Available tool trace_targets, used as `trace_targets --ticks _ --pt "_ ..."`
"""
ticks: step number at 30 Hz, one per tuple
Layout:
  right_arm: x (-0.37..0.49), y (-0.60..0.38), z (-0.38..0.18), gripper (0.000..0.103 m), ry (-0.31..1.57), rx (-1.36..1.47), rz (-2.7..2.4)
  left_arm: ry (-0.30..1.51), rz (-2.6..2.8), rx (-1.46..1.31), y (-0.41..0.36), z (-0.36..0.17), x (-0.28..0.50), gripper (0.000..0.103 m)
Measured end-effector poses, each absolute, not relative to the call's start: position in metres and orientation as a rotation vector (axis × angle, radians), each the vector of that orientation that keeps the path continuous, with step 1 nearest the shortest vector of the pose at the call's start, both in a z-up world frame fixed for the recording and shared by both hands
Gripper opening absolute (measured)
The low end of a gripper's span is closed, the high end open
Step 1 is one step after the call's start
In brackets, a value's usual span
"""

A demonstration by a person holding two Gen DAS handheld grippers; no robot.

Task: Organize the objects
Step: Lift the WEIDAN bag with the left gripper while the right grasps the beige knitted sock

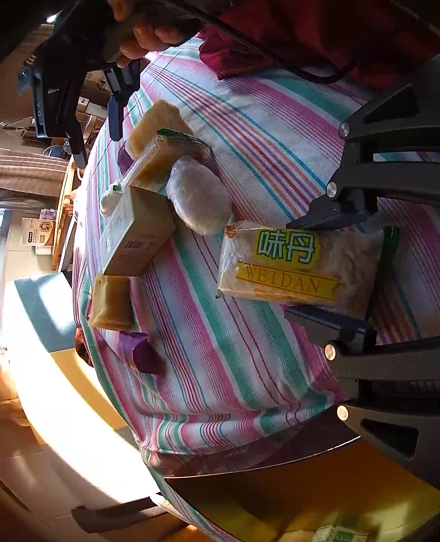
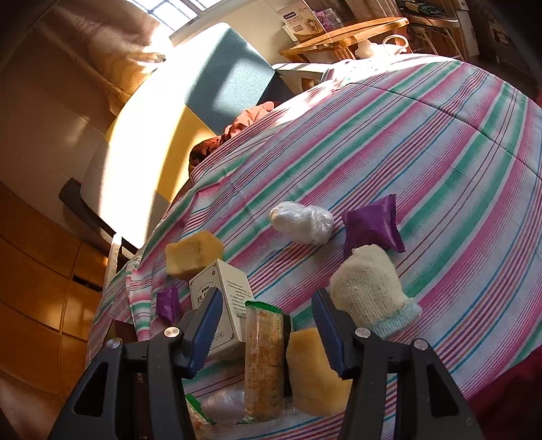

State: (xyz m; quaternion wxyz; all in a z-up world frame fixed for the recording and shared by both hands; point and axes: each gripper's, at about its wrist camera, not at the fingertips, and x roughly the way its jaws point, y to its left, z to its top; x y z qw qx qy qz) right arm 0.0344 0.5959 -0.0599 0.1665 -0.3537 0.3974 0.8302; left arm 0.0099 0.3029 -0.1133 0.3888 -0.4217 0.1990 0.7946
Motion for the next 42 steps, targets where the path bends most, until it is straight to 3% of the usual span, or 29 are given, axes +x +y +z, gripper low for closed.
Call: trace_targets --ticks 10,27,38,42 --pt "0.048 0.607 -0.063 0.042 1.209 -0.954 2.3 0.504 2.022 -1.047 0.299 -0.119 0.011 0.045" --pt "0.062 0.633 -0.083 0.043 1.176 -0.962 2.032 0.483 2.018 -1.065 0.299 -0.119 0.008 0.046" --pt "0.036 0.628 -0.09 0.055 0.95 -1.108 2.009 0.456 2.015 -1.068 0.297 -0.119 0.007 0.046" --pt "0.029 0.624 -0.092 0.064 0.872 -1.156 2.014 0.448 2.012 -1.069 0.296 -0.119 0.006 0.046"
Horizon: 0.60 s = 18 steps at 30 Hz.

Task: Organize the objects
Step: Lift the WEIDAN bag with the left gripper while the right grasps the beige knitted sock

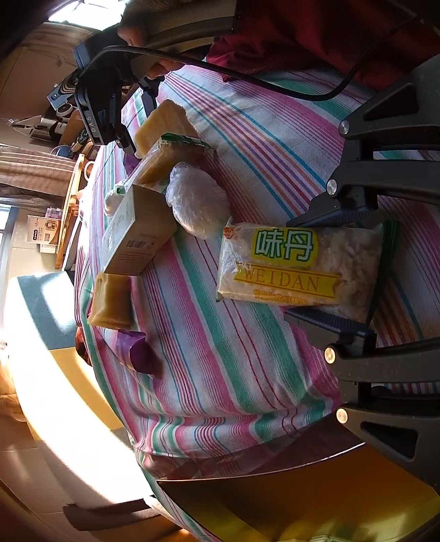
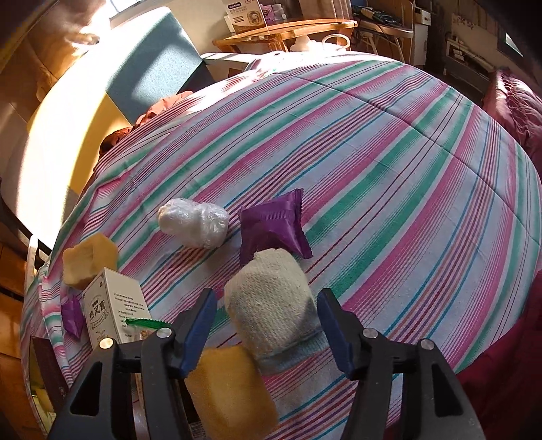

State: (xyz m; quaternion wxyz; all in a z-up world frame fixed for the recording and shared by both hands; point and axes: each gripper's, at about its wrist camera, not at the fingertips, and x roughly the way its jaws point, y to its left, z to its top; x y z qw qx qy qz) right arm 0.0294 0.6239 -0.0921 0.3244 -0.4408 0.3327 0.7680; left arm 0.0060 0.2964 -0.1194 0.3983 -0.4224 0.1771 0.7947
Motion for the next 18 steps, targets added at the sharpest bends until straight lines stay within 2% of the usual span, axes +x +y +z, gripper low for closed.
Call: trace_targets --ticks 6,8,9,18 --pt "0.02 0.625 -0.104 0.064 0.783 -1.256 1.936 0.448 2.012 -1.068 0.296 -0.12 0.006 0.046" --pt "0.021 0.629 -0.11 0.06 0.776 -1.281 1.895 0.447 2.013 -1.064 0.296 -0.12 0.006 0.046" --pt "0.023 0.632 -0.112 0.056 0.788 -1.284 1.874 0.446 2.013 -1.064 0.296 -0.12 0.006 0.046" --pt "0.033 0.644 -0.115 0.056 0.916 -1.235 1.875 0.417 2.001 -1.075 0.294 -0.11 0.006 0.039"
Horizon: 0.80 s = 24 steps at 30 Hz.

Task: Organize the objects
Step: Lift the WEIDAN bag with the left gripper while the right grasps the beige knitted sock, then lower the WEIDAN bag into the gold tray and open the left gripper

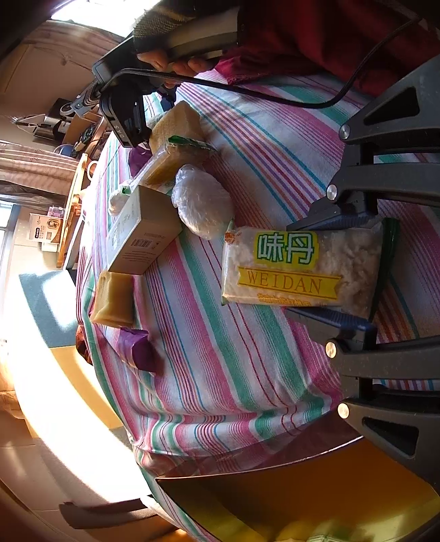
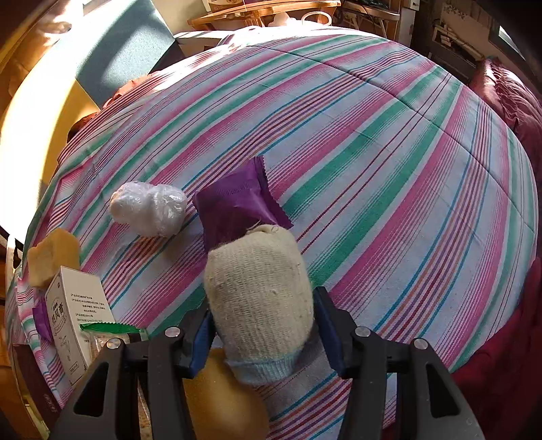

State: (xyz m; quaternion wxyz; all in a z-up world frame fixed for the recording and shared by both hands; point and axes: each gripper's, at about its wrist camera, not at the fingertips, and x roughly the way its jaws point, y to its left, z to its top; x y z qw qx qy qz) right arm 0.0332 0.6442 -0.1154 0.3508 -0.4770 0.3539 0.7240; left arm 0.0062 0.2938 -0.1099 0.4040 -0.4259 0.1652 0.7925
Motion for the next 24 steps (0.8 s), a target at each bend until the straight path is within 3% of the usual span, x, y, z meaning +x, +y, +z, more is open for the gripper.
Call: trace_targets --ticks 7,14,24 --pt "0.035 0.644 -0.114 0.055 0.897 -1.231 1.884 0.268 2.025 -1.052 0.258 -0.063 0.008 0.039" --pt "0.037 0.644 -0.108 0.05 0.883 -1.21 1.9 0.072 2.201 -1.12 0.163 -0.035 -0.028 0.04" --pt "0.049 0.646 -0.087 0.049 0.828 -1.104 1.931 0.0 2.497 -1.455 0.038 -0.08 -0.089 0.04"
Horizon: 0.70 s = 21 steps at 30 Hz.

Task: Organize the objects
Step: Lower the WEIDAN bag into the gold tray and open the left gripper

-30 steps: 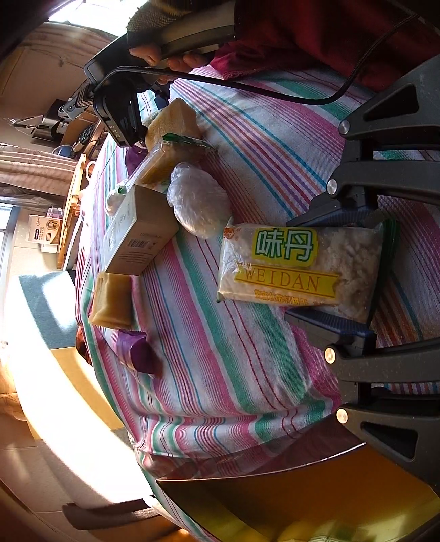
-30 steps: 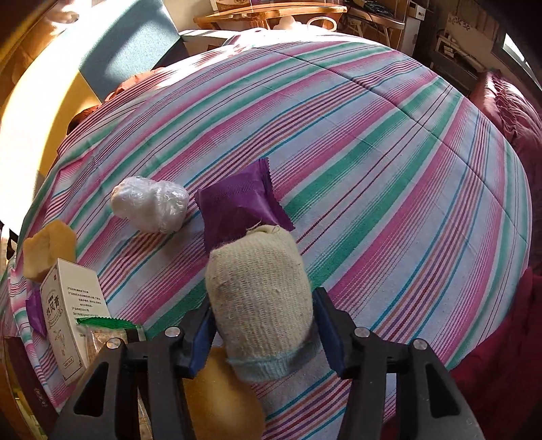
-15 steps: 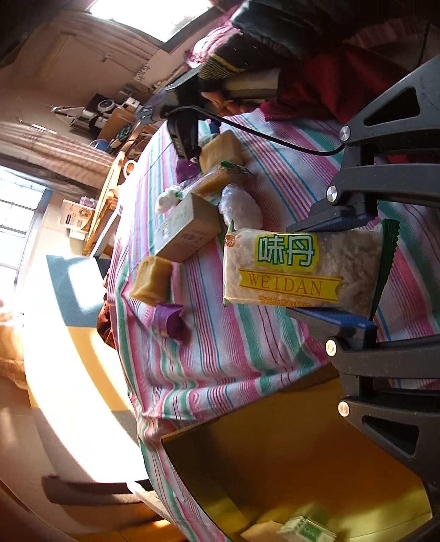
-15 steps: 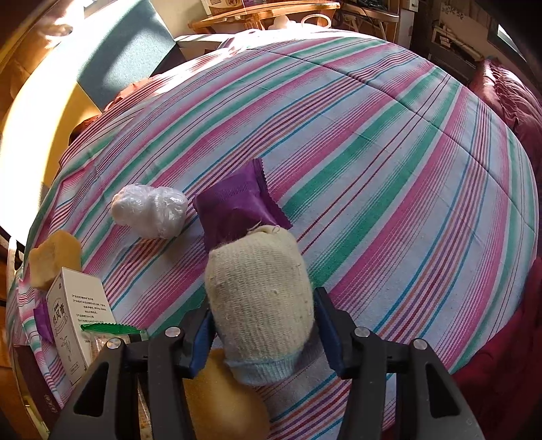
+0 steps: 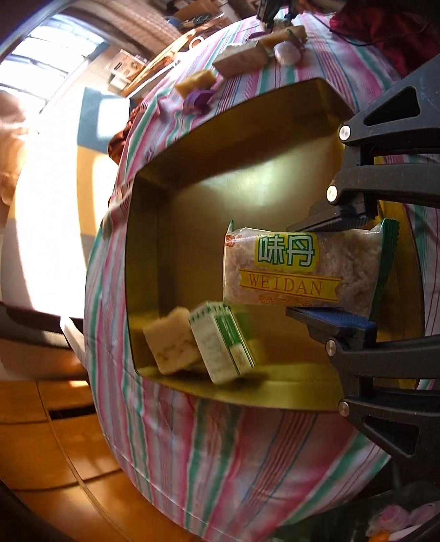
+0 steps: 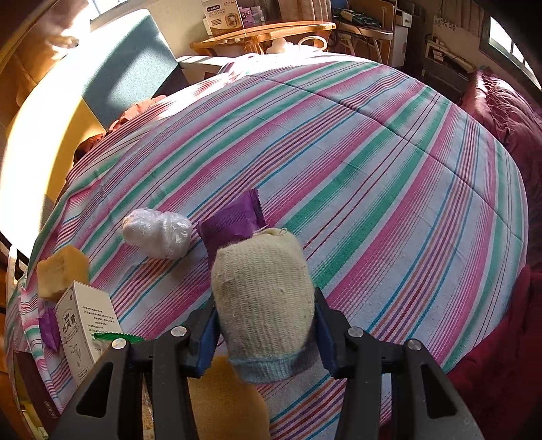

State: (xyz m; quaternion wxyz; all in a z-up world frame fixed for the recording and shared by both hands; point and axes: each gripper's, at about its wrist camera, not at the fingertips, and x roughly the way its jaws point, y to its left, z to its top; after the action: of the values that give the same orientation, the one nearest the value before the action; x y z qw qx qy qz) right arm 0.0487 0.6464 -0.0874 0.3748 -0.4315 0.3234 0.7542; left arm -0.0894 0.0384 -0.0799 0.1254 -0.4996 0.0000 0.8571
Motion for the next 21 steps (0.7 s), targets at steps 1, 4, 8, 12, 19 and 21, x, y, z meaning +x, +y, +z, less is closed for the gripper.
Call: trace_targets --ticks 1,4,8,12,19,21 --pt "0.051 0.646 -0.084 0.049 0.822 -1.078 1.946 -0.002 2.513 -1.486 0.032 -0.085 -0.092 0.04" --pt "0.05 0.642 -0.07 0.049 0.82 -1.008 1.986 0.013 2.562 -1.521 0.021 -0.094 -0.098 0.041" --pt "0.063 0.621 -0.056 0.049 0.801 -0.913 2.047 0.072 2.638 -1.492 0.018 -0.093 -0.1 0.045" --pt "0.06 0.612 -0.041 0.049 0.759 -0.839 2.138 0.14 2.697 -1.41 0.018 -0.078 -0.092 0.045" --pt "0.046 0.558 0.002 0.049 0.547 -0.756 2.387 0.092 2.781 -1.308 0.0 -0.056 -0.069 0.058" --pt "0.034 0.532 0.01 0.049 0.521 -0.79 2.491 0.065 2.784 -1.3 -0.005 -0.054 -0.064 0.059"
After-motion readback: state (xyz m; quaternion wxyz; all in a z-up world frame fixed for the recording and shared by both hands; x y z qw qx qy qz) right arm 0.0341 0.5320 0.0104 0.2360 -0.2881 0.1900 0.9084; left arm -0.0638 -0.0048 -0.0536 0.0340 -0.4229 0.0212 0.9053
